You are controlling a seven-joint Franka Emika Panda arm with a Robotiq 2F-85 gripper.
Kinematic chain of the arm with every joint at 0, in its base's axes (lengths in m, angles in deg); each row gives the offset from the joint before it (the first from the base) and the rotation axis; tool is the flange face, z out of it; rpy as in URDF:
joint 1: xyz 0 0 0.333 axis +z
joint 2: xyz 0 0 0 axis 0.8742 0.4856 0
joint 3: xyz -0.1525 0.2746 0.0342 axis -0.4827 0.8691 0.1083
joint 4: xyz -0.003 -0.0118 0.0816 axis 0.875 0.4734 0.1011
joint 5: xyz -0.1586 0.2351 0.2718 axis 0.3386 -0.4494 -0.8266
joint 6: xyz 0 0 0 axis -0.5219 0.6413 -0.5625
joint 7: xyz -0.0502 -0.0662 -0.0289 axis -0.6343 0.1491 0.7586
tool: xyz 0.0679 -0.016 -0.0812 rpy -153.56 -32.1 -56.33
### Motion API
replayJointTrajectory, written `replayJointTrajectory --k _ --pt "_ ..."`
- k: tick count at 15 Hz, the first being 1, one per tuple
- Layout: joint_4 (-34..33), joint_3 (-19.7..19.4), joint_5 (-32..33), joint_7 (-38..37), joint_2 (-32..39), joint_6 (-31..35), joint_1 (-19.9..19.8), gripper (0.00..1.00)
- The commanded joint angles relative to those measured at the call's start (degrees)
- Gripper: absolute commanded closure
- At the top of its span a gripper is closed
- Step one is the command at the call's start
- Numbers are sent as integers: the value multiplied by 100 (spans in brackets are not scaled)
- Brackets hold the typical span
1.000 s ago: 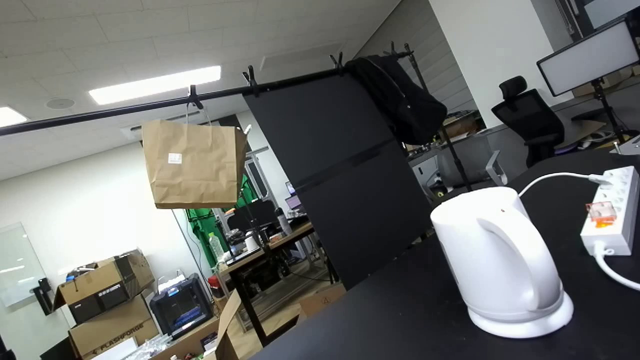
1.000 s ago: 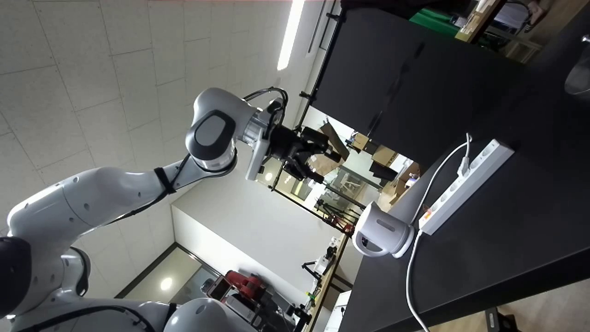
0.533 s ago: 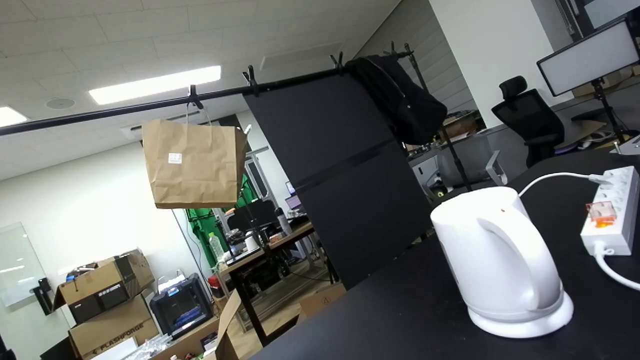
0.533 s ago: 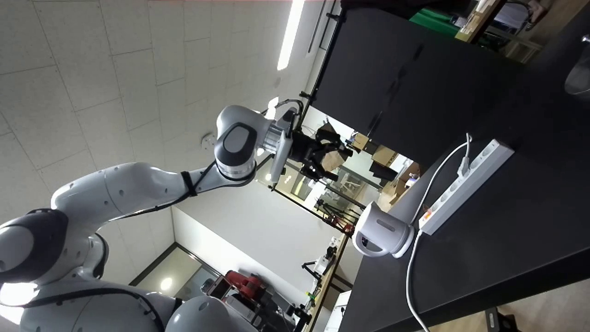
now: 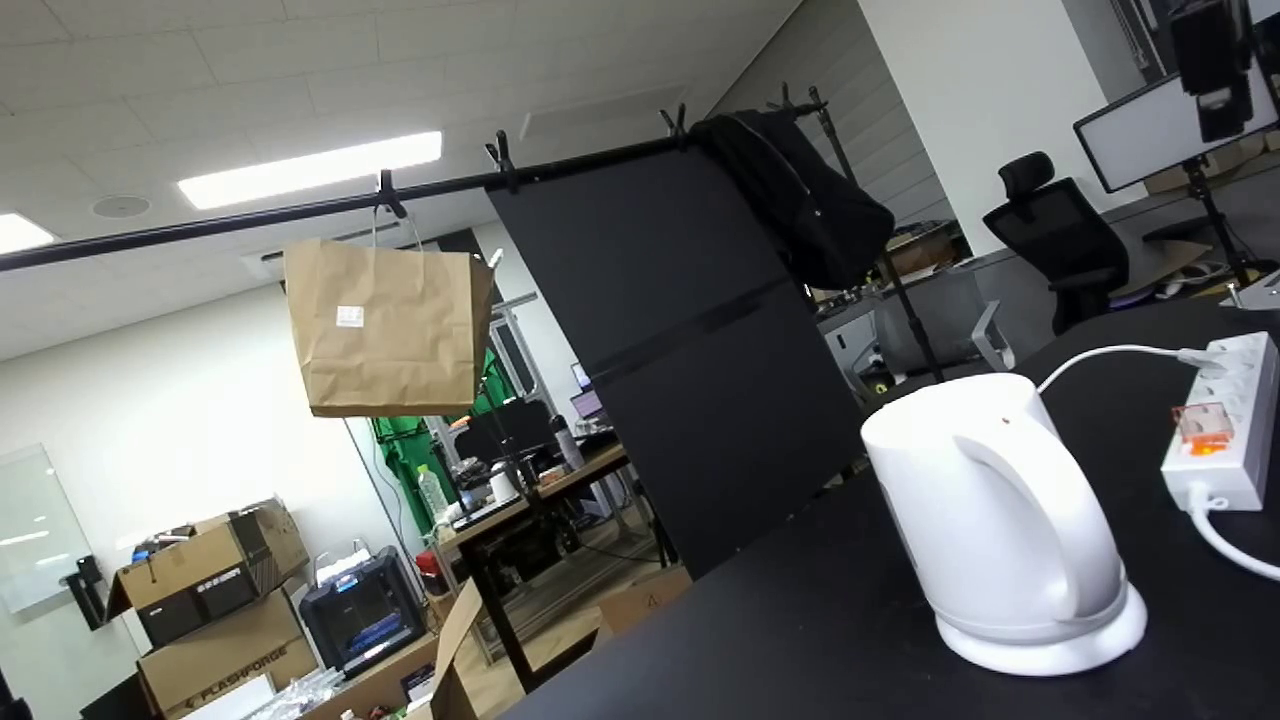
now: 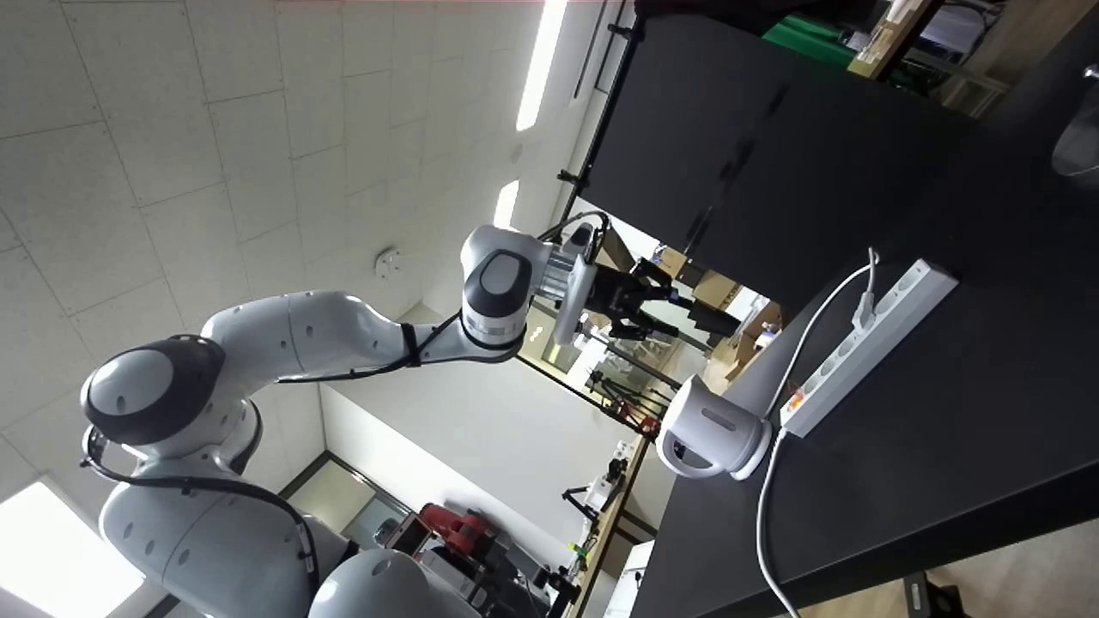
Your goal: Turn off the switch on the extension cord
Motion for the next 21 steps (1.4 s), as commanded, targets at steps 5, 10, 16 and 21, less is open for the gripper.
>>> replayJointTrajectory --k 5,10,16,21 --pt "-543 400 214 -443 781 177 6 99" --pt "-726 621 451 -905 1227 505 68 100" --pt "-679 717 481 -905 1371 481 55 99" --pt "-714 718 482 -909 1398 478 53 99"
